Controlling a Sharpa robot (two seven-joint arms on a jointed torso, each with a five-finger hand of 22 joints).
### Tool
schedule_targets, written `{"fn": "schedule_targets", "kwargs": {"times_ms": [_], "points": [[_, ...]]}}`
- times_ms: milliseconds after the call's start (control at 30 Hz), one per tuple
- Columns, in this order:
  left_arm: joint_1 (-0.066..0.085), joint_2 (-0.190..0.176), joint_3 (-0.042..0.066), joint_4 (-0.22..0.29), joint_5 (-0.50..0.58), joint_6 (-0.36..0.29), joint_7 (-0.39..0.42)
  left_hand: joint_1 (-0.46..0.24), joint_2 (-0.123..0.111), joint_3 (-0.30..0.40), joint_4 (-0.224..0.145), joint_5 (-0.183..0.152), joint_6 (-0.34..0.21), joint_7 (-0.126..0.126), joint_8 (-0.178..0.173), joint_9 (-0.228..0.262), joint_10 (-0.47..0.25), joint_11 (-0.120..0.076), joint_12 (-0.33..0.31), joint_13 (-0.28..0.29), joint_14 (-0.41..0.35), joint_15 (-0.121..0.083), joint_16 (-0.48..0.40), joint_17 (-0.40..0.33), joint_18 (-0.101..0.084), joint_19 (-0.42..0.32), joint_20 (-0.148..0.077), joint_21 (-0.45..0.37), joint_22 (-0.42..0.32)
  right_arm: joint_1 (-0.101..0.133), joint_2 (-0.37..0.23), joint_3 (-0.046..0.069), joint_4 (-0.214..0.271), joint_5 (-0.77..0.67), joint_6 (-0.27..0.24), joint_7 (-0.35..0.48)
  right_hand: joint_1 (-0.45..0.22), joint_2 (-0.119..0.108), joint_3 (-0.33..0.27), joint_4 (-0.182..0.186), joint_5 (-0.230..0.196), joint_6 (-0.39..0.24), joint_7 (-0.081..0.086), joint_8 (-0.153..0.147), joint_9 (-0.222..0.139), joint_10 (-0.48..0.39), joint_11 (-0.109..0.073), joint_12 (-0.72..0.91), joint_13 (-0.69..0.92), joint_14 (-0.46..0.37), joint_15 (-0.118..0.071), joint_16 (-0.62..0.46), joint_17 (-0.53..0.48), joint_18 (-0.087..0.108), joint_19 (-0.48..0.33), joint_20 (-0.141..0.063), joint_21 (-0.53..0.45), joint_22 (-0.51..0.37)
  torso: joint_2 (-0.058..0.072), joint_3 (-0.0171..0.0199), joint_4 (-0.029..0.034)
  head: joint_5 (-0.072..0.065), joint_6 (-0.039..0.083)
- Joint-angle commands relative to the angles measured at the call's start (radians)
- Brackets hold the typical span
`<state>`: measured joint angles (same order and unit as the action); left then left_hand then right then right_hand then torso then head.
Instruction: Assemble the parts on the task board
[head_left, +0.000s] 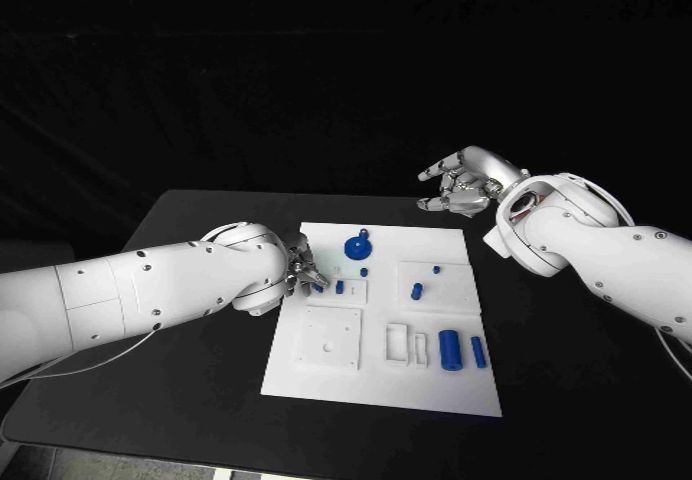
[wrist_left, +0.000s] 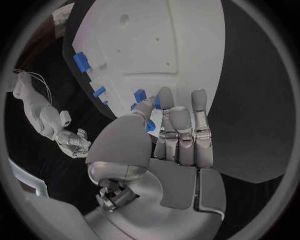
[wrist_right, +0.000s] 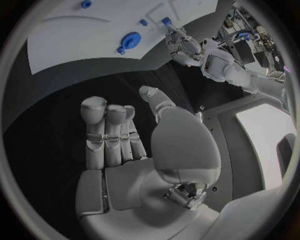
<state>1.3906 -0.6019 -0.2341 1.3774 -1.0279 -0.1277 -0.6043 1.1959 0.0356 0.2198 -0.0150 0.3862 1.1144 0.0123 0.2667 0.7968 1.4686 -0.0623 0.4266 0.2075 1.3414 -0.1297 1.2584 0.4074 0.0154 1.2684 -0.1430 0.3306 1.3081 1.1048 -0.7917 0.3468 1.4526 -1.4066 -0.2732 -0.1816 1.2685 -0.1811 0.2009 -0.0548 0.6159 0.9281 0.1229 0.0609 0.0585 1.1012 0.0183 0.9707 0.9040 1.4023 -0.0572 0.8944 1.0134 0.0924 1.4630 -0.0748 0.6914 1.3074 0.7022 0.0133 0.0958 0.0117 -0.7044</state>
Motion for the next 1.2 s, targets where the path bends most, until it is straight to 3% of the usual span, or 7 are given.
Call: {"fn": "schedule_targets", "kwargs": {"times_ms": [33,267,667,900,1000,1200], "points": [[-0.01,0.003,-0.006,-0.007,0.006,0.037,-0.008,-0.02,-0.013,0.011,0.001,0.005,0.036,-0.034,-0.004,0.157,0.037,-0.006,-0.004,0.001,0.007,-0.001,-0.003,-0.002,-0.015,-0.001,-0.002,-0.001,0.016,0.0,0.0,0.001,0.001,-0.006,0.009,0.002,-0.012,-0.002,0.001,0.004,0.012,0.003,-0.001,-0.002,0.001,-0.002,-0.008,-0.005,-0.001,0.002,-0.004,-0.003,-0.001,0.011,0.023,-0.005,-0.002,0.08,0.0,-0.0001,0.0001,-0.002,-0.002],[-0.015,0.006,-0.006,-0.011,0.008,0.037,-0.005,-0.016,-0.033,0.003,0.03,0.014,0.039,-0.036,-0.004,0.149,0.037,-0.007,-0.005,0.001,0.008,-0.001,-0.005,-0.004,-0.015,0.001,-0.002,-0.005,0.015,0.0,-0.001,0.001,0.001,-0.006,0.009,0.002,-0.015,-0.004,0.002,0.006,0.017,0.004,-0.001,-0.002,0.001,-0.002,-0.008,-0.005,-0.001,0.003,-0.004,-0.003,0.0,0.011,0.023,-0.005,-0.003,0.08,0.0,-0.0001,0.0009,-0.006,-0.003],[-0.016,0.007,-0.006,-0.012,0.009,0.036,-0.003,-0.017,-0.061,-0.025,0.064,0.001,0.042,-0.039,-0.005,0.139,0.037,-0.007,-0.007,0.0,0.008,-0.001,-0.008,-0.007,-0.015,0.004,-0.001,-0.012,0.015,0.0,-0.002,0.001,0.002,-0.006,0.008,0.002,-0.016,-0.004,0.002,0.007,0.017,0.003,-0.001,-0.002,0.001,-0.002,-0.008,-0.006,-0.002,0.003,-0.004,-0.003,-0.001,0.011,0.023,-0.005,-0.002,0.08,-0.001,-0.0004,0.0009,-0.007,-0.006],[-0.016,0.009,-0.006,-0.014,0.01,0.032,-0.002,-0.03,-0.082,-0.064,0.101,-0.025,0.046,-0.041,-0.005,0.134,0.036,-0.007,-0.008,0.001,0.008,-0.001,-0.01,-0.01,-0.015,0.006,-0.001,-0.016,0.015,0.0,-0.003,0.001,0.002,-0.006,0.007,0.002,-0.018,-0.005,0.001,0.008,0.018,0.002,-0.001,-0.002,0.001,-0.002,-0.008,-0.006,-0.002,0.002,-0.004,-0.004,-0.001,0.011,0.023,-0.005,-0.002,0.08,-0.001,-0.0005,0.0009,-0.008,-0.004],[-0.016,0.01,-0.006,-0.018,0.011,0.031,-0.001,-0.042,-0.098,-0.087,0.121,-0.066,0.049,-0.04,-0.003,0.134,0.036,-0.007,-0.008,0.002,0.008,-0.001,-0.011,-0.011,-0.015,0.006,-0.001,-0.018,0.015,0.0,-0.003,0.001,0.002,-0.006,0.007,0.002,-0.018,-0.005,0.001,0.008,0.018,0.002,-0.001,-0.002,0.001,-0.002,-0.008,-0.006,-0.002,0.002,-0.004,-0.004,-0.001,0.011,0.023,-0.005,-0.002,0.08,-0.001,-0.0006,0.0013,-0.007,-0.004],[-0.016,0.01,-0.006,-0.023,0.016,0.026,0.0,-0.058,-0.141,-0.092,0.187,-0.086,0.05,-0.037,-0.003,0.133,0.033,-0.006,-0.009,0.004,0.006,0.001,-0.013,-0.015,-0.015,0.007,0.001,-0.023,0.015,0.0,-0.003,0.001,0.002,-0.006,0.006,0.002,-0.02,-0.005,0.0,0.01,0.017,0.001,-0.001,-0.002,0.001,-0.003,-0.008,-0.007,-0.003,0.002,-0.004,-0.004,-0.001,0.011,0.023,-0.005,-0.004,0.08,-0.001,-0.001,0.0013,-0.008,-0.003]]}}
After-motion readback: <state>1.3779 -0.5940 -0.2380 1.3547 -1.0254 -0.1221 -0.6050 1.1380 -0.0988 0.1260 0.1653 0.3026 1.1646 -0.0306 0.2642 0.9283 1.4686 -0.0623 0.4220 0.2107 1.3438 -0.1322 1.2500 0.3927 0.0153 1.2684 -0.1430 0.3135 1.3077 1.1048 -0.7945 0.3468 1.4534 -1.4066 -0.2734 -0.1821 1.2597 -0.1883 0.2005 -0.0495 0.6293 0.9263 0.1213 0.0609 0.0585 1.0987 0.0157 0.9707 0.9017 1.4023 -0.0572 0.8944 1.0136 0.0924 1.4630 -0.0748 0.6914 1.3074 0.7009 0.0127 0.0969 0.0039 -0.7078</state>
